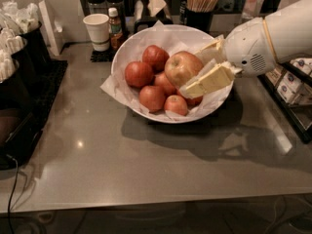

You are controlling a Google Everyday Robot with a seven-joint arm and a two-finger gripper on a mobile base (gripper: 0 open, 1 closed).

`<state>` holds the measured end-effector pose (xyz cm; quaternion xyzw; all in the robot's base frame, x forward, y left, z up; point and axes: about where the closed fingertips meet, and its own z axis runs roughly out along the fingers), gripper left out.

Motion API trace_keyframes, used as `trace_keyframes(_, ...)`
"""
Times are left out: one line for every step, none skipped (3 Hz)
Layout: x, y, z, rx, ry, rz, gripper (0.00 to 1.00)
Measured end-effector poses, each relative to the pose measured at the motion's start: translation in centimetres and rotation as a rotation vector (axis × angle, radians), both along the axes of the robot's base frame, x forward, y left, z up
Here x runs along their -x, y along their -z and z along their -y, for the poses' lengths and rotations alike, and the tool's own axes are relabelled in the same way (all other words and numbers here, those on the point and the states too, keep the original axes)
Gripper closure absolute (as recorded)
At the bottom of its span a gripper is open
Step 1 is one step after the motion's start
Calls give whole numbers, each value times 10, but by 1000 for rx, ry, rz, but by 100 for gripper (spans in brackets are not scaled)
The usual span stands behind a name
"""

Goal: Pick apple from white bowl

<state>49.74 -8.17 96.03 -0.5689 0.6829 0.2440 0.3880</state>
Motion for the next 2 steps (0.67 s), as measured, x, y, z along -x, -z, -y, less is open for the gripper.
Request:
trace_keyframes(29,-23,12,-43,14,24,100)
trace_keyframes(31,-26,14,-50,20,25,100)
